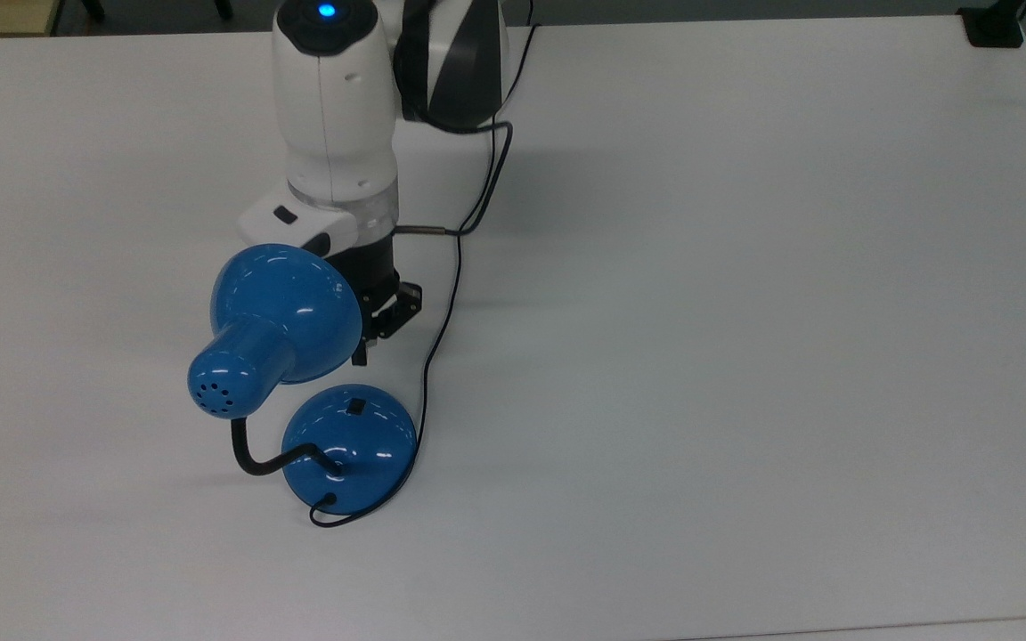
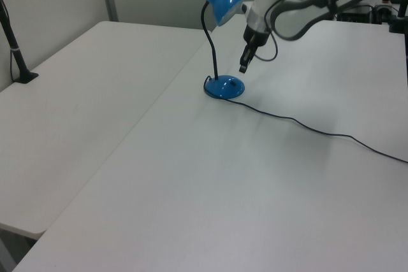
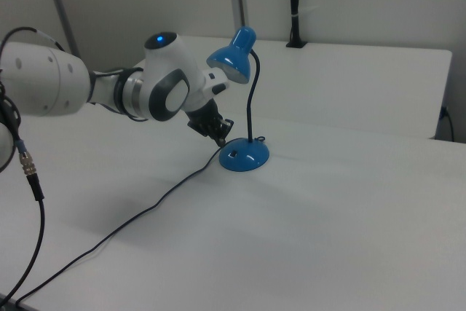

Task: Turn on the lamp
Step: 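Lower the gripper tip onto the switch on the lamp base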

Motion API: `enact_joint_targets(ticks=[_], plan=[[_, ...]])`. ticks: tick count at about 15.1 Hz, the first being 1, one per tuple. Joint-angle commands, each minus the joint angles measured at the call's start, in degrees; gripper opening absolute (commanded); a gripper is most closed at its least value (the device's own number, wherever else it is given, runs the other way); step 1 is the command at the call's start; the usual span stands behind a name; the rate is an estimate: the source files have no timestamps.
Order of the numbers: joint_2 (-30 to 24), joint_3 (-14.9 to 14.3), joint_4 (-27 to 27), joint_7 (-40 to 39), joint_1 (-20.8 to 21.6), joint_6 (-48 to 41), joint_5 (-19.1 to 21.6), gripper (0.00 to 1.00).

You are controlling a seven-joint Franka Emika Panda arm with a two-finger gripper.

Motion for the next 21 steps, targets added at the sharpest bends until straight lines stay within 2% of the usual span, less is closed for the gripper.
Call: enact_joint_targets(ticks=[1,8,21], plan=[[3.47,-1.32,0.49,2.13,1.64,7.07,1.12,0.0],[7.69,-1.32,3.22,4.34,1.64,11.4,0.95,0.0],[7.96,-2.2,3.13,4.07,1.64,13.95,1.12,0.0]])
